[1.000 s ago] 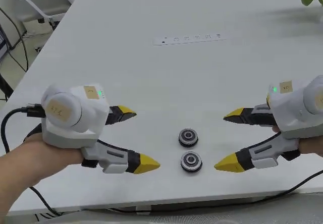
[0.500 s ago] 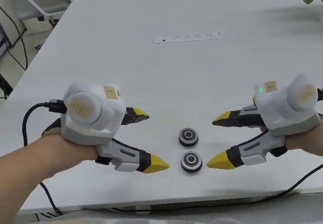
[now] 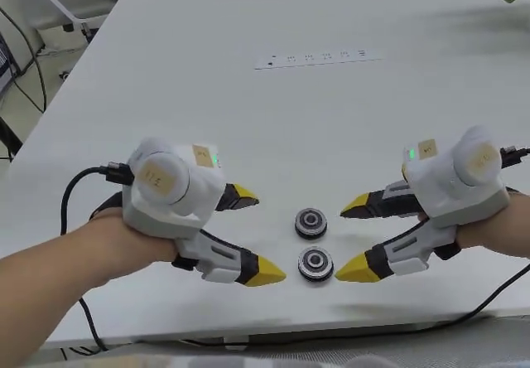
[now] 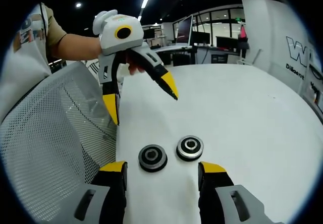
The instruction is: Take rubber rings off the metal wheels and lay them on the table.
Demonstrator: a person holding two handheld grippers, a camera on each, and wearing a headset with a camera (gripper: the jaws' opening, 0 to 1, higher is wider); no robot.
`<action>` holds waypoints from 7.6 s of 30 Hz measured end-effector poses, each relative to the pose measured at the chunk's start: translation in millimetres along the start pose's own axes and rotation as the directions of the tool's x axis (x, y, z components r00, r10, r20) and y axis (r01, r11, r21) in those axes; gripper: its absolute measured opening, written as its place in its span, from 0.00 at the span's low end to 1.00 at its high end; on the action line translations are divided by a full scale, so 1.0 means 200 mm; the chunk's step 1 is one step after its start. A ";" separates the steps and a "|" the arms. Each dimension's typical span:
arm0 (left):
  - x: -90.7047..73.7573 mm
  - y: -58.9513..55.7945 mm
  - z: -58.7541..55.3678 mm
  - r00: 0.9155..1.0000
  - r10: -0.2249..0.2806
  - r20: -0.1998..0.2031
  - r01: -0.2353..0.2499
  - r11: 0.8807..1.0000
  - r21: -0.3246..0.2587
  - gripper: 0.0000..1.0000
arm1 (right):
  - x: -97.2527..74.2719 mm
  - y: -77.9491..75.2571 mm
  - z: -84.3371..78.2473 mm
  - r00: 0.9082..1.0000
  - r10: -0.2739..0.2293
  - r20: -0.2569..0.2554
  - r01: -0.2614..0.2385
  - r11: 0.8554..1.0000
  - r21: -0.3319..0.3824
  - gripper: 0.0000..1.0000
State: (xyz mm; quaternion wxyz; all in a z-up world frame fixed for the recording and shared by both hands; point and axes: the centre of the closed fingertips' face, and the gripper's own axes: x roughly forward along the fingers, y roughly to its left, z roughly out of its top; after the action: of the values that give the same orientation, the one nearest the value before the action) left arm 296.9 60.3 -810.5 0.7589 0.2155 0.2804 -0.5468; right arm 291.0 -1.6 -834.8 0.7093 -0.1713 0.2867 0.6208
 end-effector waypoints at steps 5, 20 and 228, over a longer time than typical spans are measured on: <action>0.03 -0.03 0.02 1.000 -0.019 0.002 0.019 1.000 0.007 0.64 | 0.02 0.02 0.00 1.000 0.013 -0.006 -0.013 1.000 0.000 0.53; 0.11 -0.08 0.02 0.997 -0.075 -0.018 0.075 0.997 0.010 0.53 | 0.06 0.03 -0.06 0.998 0.057 -0.040 -0.056 0.998 0.008 0.45; 0.08 -0.20 0.10 0.994 -0.095 0.056 0.097 0.995 -0.016 0.37 | 0.03 0.07 0.09 0.985 0.087 0.147 -0.131 0.939 0.319 0.00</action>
State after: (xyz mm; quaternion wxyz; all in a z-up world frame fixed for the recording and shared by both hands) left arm 266.5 23.3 -806.1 0.7412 0.1795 0.2742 -0.5859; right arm 281.9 16.6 -823.2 0.7095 0.0060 0.3476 0.6129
